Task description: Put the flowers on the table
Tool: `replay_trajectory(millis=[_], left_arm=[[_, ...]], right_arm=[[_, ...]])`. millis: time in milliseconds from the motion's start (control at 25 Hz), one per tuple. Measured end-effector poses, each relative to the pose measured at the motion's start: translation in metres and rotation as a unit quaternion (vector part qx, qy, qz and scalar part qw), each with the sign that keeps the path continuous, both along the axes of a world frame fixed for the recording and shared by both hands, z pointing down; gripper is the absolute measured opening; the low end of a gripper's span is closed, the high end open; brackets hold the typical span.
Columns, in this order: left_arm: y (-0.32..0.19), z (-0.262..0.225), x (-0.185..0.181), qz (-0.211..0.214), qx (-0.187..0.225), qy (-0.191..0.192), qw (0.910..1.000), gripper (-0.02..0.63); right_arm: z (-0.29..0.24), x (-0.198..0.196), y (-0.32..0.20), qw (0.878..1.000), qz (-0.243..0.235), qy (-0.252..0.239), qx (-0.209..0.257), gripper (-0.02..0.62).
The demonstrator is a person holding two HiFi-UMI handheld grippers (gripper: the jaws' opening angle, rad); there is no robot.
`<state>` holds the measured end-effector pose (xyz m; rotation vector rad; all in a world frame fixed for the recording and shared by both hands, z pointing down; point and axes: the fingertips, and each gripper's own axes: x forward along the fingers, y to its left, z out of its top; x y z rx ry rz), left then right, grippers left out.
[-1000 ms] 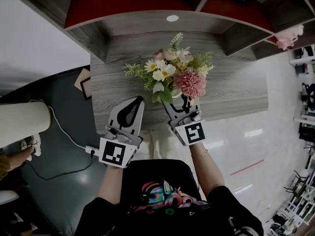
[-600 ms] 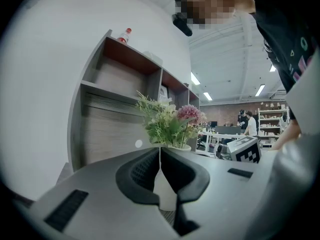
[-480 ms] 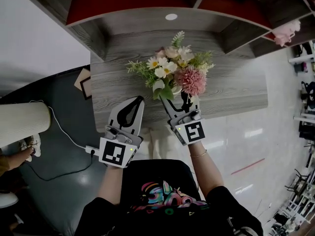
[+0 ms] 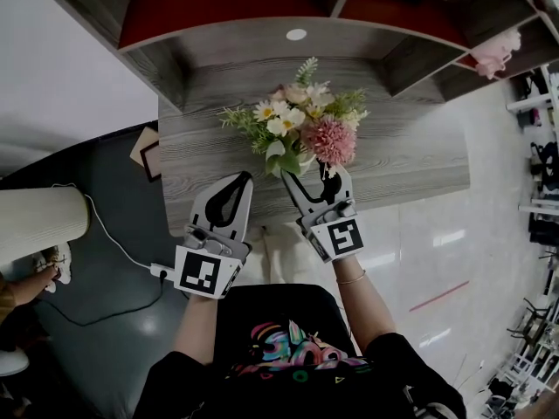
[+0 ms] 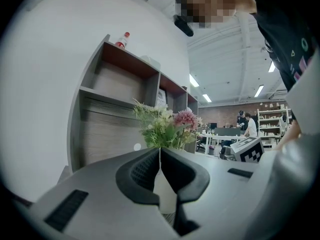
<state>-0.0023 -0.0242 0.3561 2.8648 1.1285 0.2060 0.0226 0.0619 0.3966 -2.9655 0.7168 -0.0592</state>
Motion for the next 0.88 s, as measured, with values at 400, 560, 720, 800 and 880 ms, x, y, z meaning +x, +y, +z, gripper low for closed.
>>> replay_trajectory(millis=[400, 560, 720, 800, 880], left_arm=[[0.003, -0.026, 0.007, -0.002, -0.007, 0.011, 0.9999, 0.029], [0.003, -0.045, 0.013, -0.007, -0.011, 0.024, 0.9996, 0.029], [0.001, -0.064, 0.017, -0.012, -0.015, 0.038, 0.9991, 0.029], [0.0, -0.073, 0.018, -0.013, -0.014, 0.045, 0.9988, 0.029], [-0.001, -0.082, 0.018, -0.013, -0.013, 0.053, 0.9984, 0.029]], right_arm=[[-0.019, -0.008, 0.016, 1.0, 0.005, -0.022, 0.002, 0.279], [-0.037, -0.017, 0.026, 1.0, 0.008, -0.024, 0.013, 0.276], [-0.057, -0.029, 0.037, 1.0, 0.009, -0.026, 0.012, 0.276], [-0.069, -0.034, 0.045, 0.999, 0.013, -0.027, 0.011, 0.274], [-0.081, -0.038, 0.054, 1.0, 0.015, -0.025, 0.011, 0.272]])
